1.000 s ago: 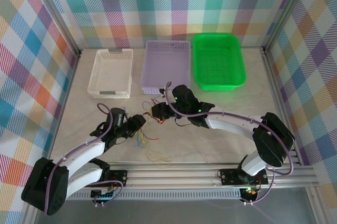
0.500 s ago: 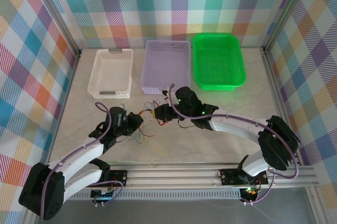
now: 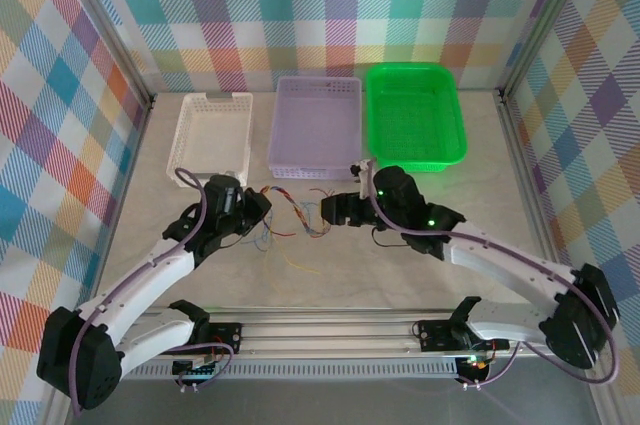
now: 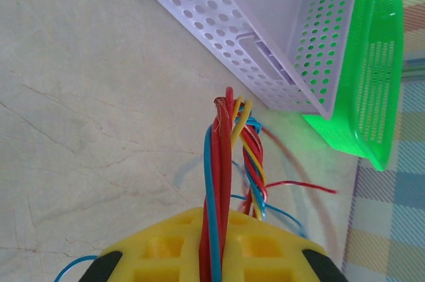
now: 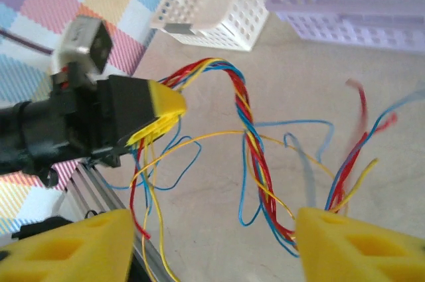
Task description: Untangle the cables
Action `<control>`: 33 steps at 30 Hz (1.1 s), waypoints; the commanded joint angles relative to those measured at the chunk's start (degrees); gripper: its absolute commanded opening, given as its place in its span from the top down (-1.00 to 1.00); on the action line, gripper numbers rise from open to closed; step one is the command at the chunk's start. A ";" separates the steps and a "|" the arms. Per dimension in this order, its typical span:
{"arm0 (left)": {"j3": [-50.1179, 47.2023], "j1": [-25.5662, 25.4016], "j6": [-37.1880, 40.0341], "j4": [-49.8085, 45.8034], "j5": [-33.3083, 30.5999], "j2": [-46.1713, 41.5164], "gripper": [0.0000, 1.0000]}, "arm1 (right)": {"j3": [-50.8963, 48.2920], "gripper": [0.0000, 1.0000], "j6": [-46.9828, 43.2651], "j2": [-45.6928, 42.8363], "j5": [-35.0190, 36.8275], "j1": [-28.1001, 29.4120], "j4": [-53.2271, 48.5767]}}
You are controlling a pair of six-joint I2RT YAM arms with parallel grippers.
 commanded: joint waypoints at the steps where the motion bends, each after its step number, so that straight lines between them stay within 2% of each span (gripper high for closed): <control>1: 5.64 -2.74 2.53 -5.08 -3.16 1.55 1.00 | 0.26 -0.53 0.13 -4.88 0.80 0.15 -2.58; 7: 12.95 -6.54 10.64 -4.70 -1.04 4.49 1.00 | 4.10 -0.56 0.01 -3.56 1.02 0.25 -7.29; 10: 16.25 -7.54 15.37 -5.24 2.53 4.91 1.00 | 5.46 -0.56 -2.20 -1.32 4.26 0.24 -9.15; 14: 20.55 -9.36 21.09 -9.44 3.34 4.81 1.00 | 7.82 -0.53 -4.17 2.00 7.54 0.24 -11.51; 17: 20.87 -9.95 22.75 -10.21 2.90 4.01 1.00 | 8.70 -0.50 -3.78 3.96 5.87 1.12 -9.65; 21: 20.20 -10.38 23.96 -8.39 5.04 3.56 1.00 | 9.35 -0.46 -4.83 6.36 9.89 2.51 -7.38; 23: 20.31 -10.73 24.87 -8.39 5.69 3.87 1.00 | 9.44 -0.41 -5.42 7.91 12.60 2.53 -6.29; 27: 20.29 -11.01 25.75 -7.85 6.99 3.28 1.00 | 9.62 -0.25 -6.15 11.19 13.32 2.53 -4.65; 33: 21.20 -11.36 27.14 -9.70 6.41 2.01 1.00 | 9.48 0.13 -5.23 14.46 13.99 2.53 -3.93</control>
